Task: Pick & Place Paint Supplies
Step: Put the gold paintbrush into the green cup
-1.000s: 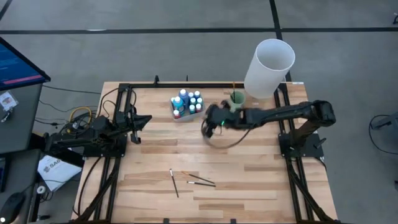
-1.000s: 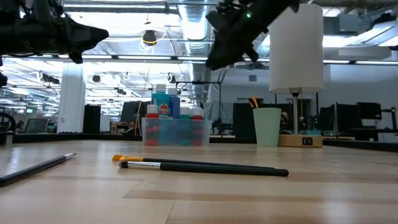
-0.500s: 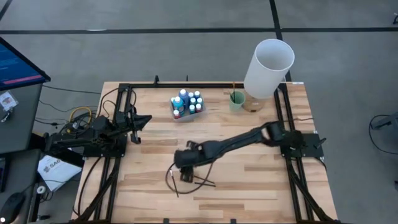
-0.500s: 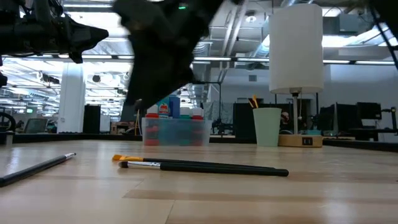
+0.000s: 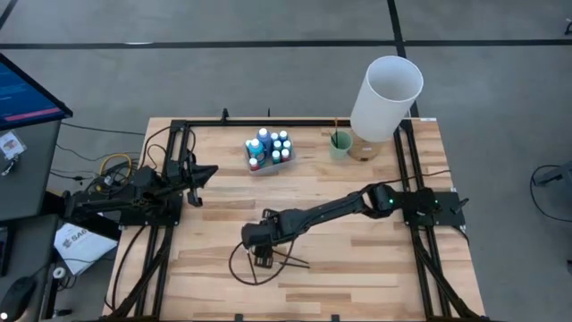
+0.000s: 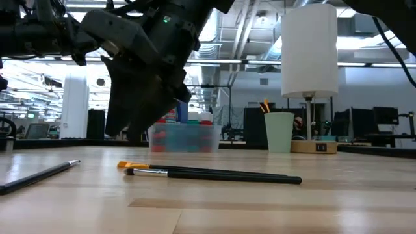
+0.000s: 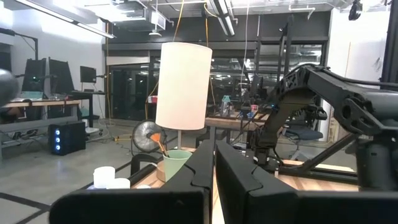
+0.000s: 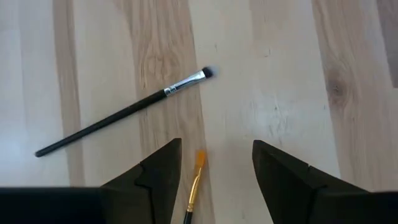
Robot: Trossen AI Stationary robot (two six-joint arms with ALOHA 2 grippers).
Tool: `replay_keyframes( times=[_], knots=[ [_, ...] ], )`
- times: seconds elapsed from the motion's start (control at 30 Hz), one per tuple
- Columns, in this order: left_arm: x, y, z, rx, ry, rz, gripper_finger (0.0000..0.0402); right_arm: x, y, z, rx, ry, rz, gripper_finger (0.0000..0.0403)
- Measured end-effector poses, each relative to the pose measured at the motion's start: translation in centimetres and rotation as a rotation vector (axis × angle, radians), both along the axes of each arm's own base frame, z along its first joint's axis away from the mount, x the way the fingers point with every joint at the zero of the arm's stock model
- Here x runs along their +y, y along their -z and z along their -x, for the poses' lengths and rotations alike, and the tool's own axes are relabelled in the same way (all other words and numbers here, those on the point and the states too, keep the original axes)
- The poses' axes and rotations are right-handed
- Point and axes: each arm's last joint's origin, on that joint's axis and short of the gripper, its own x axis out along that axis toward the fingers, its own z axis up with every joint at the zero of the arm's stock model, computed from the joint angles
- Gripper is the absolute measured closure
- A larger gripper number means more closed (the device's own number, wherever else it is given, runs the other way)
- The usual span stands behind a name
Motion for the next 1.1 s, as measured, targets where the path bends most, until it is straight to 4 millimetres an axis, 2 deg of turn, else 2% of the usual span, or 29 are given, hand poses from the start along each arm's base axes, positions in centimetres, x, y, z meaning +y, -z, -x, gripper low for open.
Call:
replay_keyframes(
  times=[0.13, 0.3, 0.43, 0.53, 0.7, 0.73, 0.93, 1.1],
  knots=[
    [0.0, 0.0, 0.0, -0.005, 0.000, -0.001, 0.0400, 0.8, 0.0, 0.2, -0.023, 0.002, 0.072, 0.0221],
    [0.0, -0.1, 0.0, -0.006, 0.000, -0.001, 0.0400, 1.6, 3.0, 0.2, 0.030, -0.010, 0.100, 0.0229],
    [0.0, -0.1, 0.0, -0.009, -0.001, -0.001, 0.0400, 1.8, 3.5, 0.1, 0.037, 0.000, 0.073, 0.0235],
    [0.0, -0.1, 0.0, -0.014, -0.001, -0.002, 0.0400, 1.3, 3.9, 0.1, 0.065, 0.024, 0.055, 0.0263],
    [0.0, -0.1, 0.0, -0.014, -0.001, -0.002, 0.0400, 0.8, 4.1, 0.5, 0.123, 0.032, 0.067, 0.0376],
    [0.0, -0.1, 0.0, -0.014, -0.001, -0.002, 0.0400, 0.8, 4.2, 0.5, 0.129, 0.025, 0.071, 0.0389],
    [0.0, -0.2, 0.0, -0.016, 0.000, -0.002, 0.0400, 0.6, 4.3, 0.7, 0.142, -0.009, 0.159, 0.0400],
    [0.0, -0.2, 0.1, -0.023, 0.000, -0.003, 0.0400, -0.4, 2.7, 1.8, 0.200, 0.008, 0.246, 0.0402]
  ],
)
